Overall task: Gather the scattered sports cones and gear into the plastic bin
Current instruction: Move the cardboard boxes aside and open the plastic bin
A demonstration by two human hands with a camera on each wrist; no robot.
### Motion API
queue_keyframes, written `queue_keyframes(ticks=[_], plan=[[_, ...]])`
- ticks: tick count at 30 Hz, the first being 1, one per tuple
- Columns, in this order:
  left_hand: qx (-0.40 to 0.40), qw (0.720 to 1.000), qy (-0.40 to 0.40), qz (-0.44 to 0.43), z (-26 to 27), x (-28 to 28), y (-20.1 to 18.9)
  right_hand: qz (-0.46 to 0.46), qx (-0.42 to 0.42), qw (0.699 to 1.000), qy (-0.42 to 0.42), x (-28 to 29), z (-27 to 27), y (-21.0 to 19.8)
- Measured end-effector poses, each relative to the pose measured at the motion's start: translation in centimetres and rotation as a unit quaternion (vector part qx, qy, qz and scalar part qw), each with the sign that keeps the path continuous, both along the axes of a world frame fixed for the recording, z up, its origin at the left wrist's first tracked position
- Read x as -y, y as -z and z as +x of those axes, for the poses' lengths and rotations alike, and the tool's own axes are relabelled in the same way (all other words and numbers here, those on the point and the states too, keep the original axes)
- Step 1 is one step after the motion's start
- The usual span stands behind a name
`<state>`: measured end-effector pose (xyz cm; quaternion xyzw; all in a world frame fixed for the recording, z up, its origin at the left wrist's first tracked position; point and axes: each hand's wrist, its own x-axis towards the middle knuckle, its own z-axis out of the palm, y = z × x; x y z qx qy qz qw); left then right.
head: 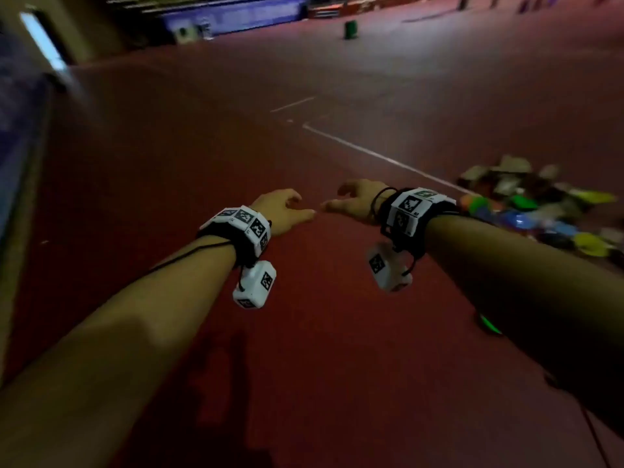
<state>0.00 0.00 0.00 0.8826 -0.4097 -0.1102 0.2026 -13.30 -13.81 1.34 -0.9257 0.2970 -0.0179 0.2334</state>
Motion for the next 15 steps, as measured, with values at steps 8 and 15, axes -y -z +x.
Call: queue_keyframes(ticks=[8,15], plan=[[0.039,0.986,0.159,0.037,-7.8,24.4,1.8,0.017,-0.002,0.983,0.181,20.6,-12.6,-0.5],[0.033,0.969,0.243,0.033,-9.6,39.0,3.1,0.033,-0.02,0.972,0.234,32.5,-14.9,2.3]])
